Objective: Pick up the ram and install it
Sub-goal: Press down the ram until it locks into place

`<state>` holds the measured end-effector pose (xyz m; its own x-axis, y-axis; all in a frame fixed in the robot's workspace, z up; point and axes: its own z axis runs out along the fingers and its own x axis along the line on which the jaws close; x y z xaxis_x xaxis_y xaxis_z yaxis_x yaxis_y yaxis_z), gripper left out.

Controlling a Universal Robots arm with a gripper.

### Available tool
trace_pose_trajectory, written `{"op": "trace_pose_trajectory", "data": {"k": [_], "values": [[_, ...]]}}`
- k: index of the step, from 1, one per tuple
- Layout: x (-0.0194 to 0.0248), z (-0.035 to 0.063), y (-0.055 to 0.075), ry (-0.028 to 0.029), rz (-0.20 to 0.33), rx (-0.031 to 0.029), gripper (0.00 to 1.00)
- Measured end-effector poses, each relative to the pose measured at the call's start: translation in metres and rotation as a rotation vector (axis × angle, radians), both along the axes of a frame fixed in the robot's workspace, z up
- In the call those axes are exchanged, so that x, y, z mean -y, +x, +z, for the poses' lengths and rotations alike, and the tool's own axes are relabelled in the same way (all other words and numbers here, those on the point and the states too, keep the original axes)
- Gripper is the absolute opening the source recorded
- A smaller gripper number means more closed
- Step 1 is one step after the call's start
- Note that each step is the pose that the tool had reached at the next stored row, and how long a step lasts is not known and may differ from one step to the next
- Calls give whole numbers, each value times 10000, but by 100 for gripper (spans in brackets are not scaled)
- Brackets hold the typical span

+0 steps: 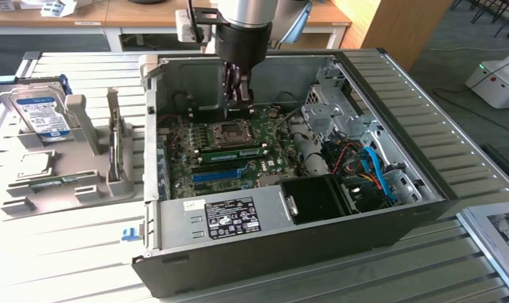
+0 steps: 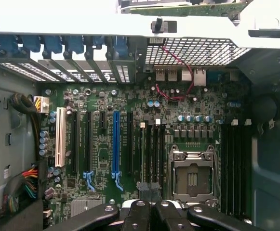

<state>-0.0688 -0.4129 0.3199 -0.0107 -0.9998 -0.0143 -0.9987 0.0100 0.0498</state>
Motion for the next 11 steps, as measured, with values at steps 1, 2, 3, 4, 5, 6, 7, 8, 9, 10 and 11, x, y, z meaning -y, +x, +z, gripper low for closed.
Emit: {"op": "trace_pose_trajectory", "data": {"k": [1,2,3,4,5,6,7,8,9,10,11], "values": [[0,0,10,1,0,0,10],[0,0,20,0,0,0,10],[0,0,29,1,0,0,10],[0,-1,38,1,-1,1,10],[0,0,47,1,0,1,10],[0,0,56,1,0,0,10],[0,0,66,0,1,0,10],[0,0,74,0,0,0,10],[0,0,83,0,1,0,10],[0,0,92,1,1,1,10],[0,0,100,0,0,0,10]]}}
